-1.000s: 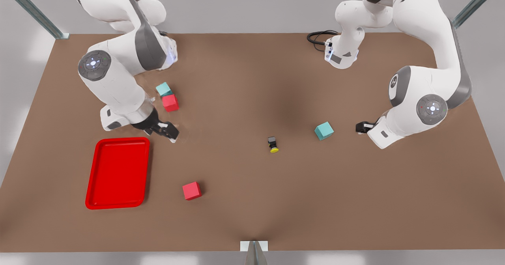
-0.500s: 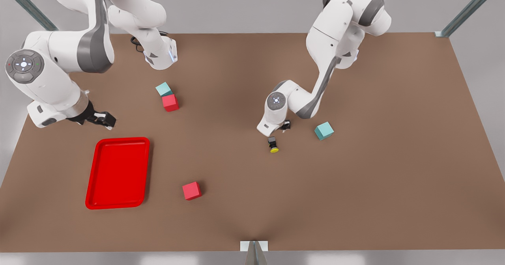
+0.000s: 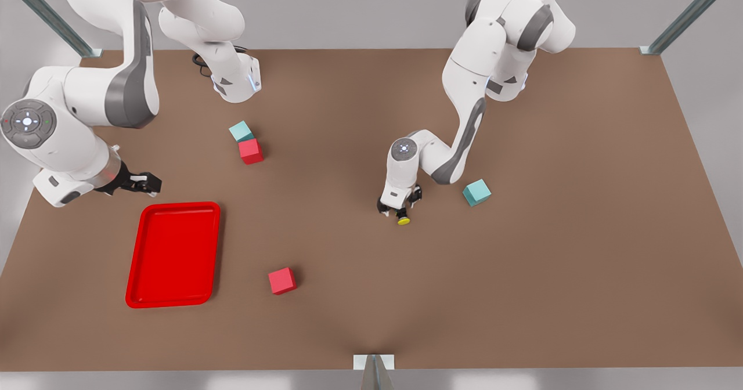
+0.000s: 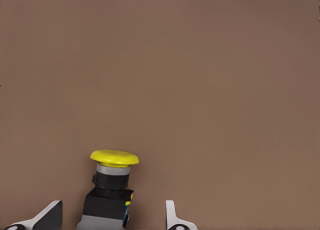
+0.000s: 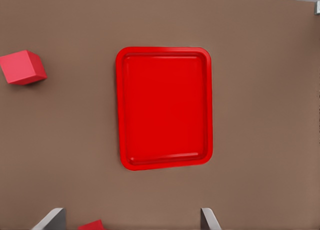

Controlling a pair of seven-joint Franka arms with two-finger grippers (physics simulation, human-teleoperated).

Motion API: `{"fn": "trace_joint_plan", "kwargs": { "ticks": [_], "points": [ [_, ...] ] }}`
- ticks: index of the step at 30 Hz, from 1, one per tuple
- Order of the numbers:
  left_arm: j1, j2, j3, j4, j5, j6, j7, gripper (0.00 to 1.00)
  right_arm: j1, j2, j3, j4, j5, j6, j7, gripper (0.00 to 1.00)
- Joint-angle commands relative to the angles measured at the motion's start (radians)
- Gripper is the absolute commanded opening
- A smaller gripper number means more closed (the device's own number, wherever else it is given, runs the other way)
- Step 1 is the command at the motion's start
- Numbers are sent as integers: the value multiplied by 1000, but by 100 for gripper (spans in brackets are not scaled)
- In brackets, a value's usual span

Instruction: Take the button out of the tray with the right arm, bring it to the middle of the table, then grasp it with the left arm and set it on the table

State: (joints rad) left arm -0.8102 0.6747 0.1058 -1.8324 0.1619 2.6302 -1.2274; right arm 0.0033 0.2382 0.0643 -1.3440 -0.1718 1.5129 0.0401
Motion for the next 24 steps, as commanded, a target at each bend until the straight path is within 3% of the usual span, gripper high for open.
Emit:
{"fn": "trace_joint_plan", "kwargs": {
  "ticks": [1, 8, 16, 19, 22, 24],
  "points": [
    [0, 6, 0, 1, 25, 19, -124, 100, 0, 0, 0, 0, -23, 1, -143, 100],
    [25, 26, 0, 18, 24, 19, 101, 100, 3, 0, 2, 0, -26, 3, -143, 100],
    [23, 29, 0, 22, 24, 17, 103, 100, 20, 1, 2, 0, -49, 3, -144, 100],
    [22, 29, -1, 22, 24, 16, 101, 85, 20, 1, 3, 0, -51, 3, -143, 100],
    [23, 29, -1, 22, 22, 14, 101, 63, 18, 1, 2, 0, -51, 3, -143, 100],
    [23, 29, -1, 22, 21, 13, 101, 56, 20, 1, 2, 0, -52, 3, -143, 100]
  ]
}}
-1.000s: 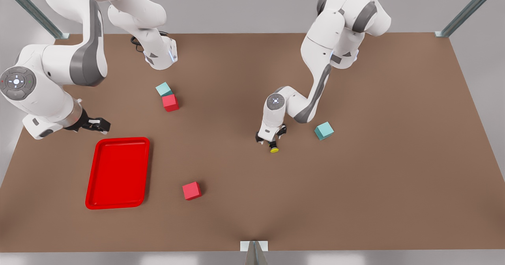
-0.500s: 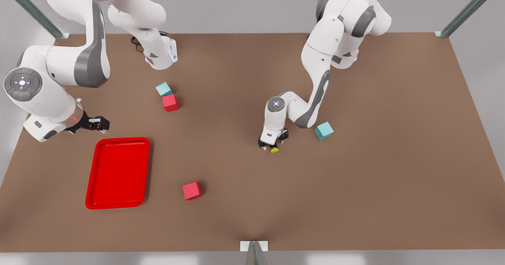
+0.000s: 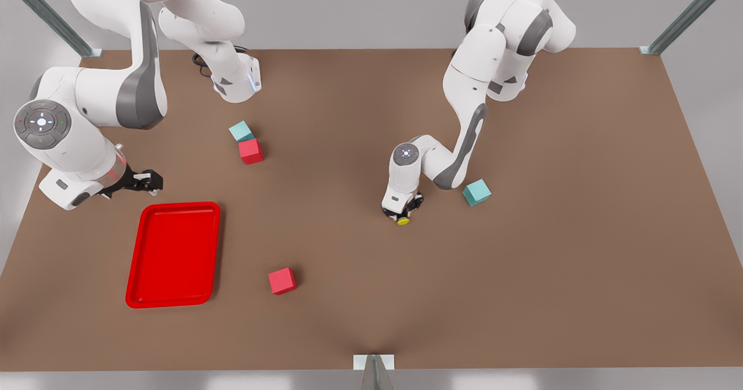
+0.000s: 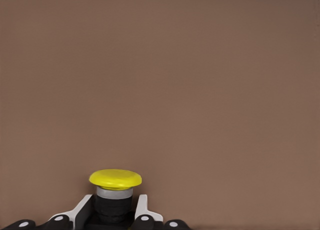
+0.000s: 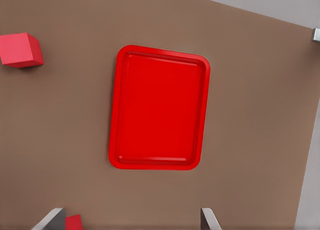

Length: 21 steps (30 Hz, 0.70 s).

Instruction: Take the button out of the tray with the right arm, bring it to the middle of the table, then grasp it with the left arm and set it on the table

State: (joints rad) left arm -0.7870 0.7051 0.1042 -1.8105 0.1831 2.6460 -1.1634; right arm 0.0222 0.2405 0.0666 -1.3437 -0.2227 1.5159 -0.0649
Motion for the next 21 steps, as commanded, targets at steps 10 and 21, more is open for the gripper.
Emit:
{"fn": "trace_joint_plan", "kwargs": {
  "ticks": [10, 21],
  "points": [
    [2, -3, -1, 2, -1, -4, 39, 49, -2, 10, -1, 11, 0, 1, -38, 100],
    [14, 7, -1, 11, 1, -4, 53, 49, -5, 10, -1, 12, 0, 3, -38, 100]
  ]
}}
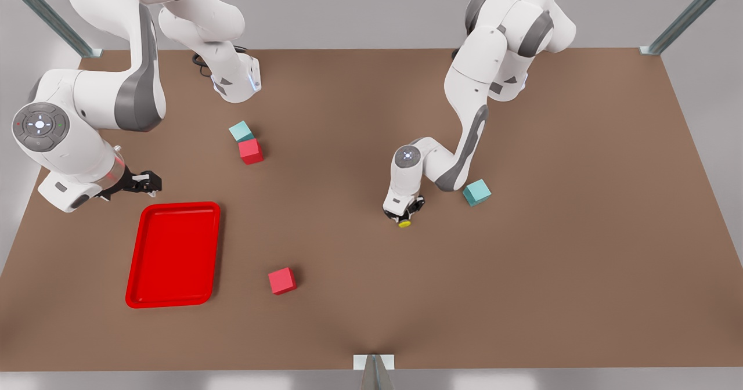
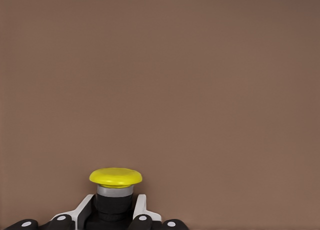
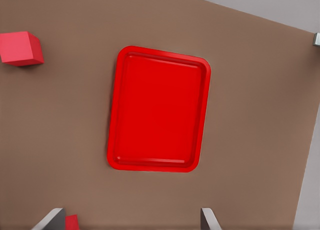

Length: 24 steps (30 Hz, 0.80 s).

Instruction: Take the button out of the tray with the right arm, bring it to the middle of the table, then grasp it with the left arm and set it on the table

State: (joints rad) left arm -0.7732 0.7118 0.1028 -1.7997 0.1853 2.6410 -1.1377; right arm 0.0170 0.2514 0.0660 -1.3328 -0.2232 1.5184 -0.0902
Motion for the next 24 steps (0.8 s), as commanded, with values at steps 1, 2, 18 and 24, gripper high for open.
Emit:
{"fn": "trace_joint_plan", "kwargs": {
  "ticks": [1, 2, 18, 24],
  "points": [
    [0, 0, 0, 0, -1, 1, 27, 49, -2, 0, 0, 1, -1, 2, -13, 100],
    [0, 0, 0, 0, -1, 1, 27, 49, 0, 0, 0, 1, 1, 2, -13, 100],
    [-8, -22, 20, 52, 61, -61, 55, 48, 4, 2, 0, 3, 1, 0, -11, 100],
    [-32, -15, 31, 223, 203, -513, -243, 48, 3, 3, 0, 3, 1, 2, -9, 100]
  ]
}}
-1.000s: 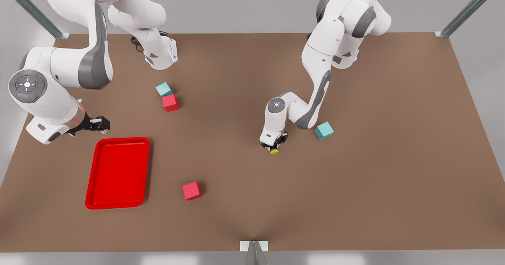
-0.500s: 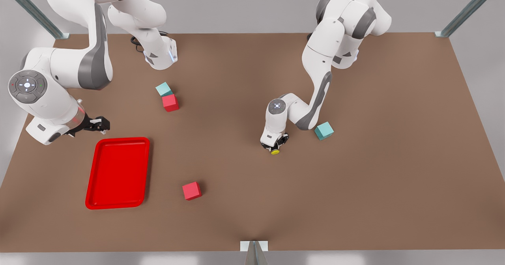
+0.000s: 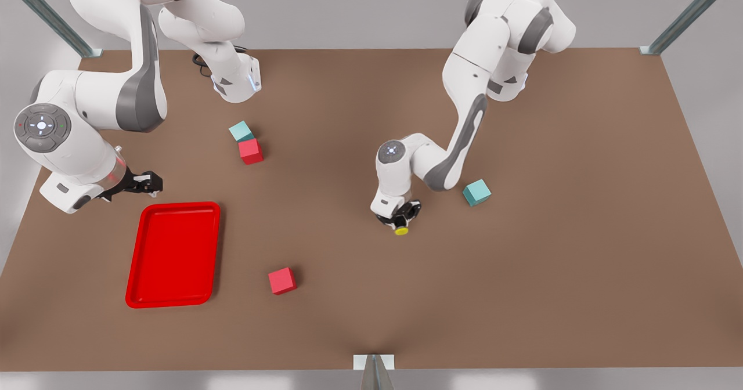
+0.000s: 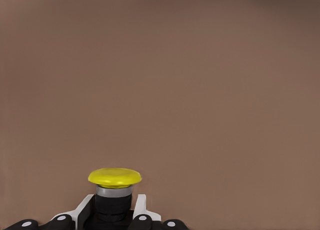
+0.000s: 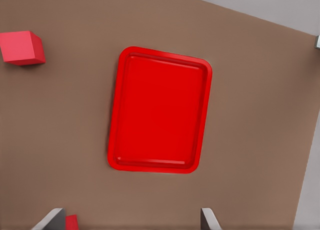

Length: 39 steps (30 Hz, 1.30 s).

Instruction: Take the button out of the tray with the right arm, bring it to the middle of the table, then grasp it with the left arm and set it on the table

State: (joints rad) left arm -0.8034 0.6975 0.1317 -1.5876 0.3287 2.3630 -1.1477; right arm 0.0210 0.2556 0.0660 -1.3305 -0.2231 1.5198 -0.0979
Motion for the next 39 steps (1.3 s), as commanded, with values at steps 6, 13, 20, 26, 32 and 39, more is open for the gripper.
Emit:
{"fn": "trace_joint_plan", "kwargs": {
  "ticks": [6, 13, 20, 26, 32, 39],
  "points": [
    [-20, 28, 0, 12, 487, -521, -1164, 48, 0, -1, 0, 2, 1, 3, -2, 100],
    [-54, 132, 2, 153, 739, -722, -1543, 45, 2, -2, 0, 0, 1, 0, -2, 100],
    [-49, 227, 3, 152, 875, -720, -1824, 45, 45, 4, 1, 0, 2, 22, 14, 100],
    [-51, 307, 3, 150, 938, -722, -1919, 45, 8, 2, -2, -24, 19, 17, 37, 100],
    [-49, 359, 3, 150, 978, -748, -1934, 45, -42, -36, 1, -121, 146, 57, 46, 100],
    [-39, 396, 5, 150, 1009, -748, -1948, 46, -35, -39, 3, -122, 142, 43, 66, 100]
  ]
}}
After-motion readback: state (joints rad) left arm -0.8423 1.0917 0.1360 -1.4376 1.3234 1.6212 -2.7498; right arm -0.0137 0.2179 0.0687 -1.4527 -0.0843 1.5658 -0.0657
